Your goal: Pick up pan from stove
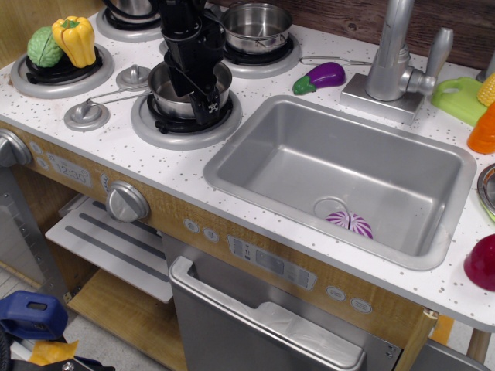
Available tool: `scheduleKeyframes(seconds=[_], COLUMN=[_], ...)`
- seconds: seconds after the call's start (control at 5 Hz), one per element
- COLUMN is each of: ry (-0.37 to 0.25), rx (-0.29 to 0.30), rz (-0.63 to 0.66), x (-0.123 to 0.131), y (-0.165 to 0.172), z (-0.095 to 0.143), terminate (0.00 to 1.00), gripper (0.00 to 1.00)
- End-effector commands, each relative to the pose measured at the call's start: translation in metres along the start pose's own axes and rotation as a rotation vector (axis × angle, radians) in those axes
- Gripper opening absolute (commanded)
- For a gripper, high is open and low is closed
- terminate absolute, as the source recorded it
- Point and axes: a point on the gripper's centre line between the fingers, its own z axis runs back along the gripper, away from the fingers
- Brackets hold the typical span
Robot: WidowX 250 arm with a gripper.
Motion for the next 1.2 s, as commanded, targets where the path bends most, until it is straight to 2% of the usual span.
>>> scheduleKeyframes(seconds=[0.0,0.4,0.6,0.8,1.0], ry=[-0.031,-0.019,0.002,0.020,0.035], rx=[0.036,0.057,0.095,0.161,0.179], rz=[0.001,-0.009,-0.027,-0.059,-0.070], x=[0.001,0.003,0.007,0.014,0.019], y=[0.009,0.008,0.009,0.014,0.019], z=[0.005,0.012,0.029,0.054,0.075], terminate=[0.00,0.00,0.00,0.00,0.00], gripper=[0.00,0.00,0.00,0.00,0.00])
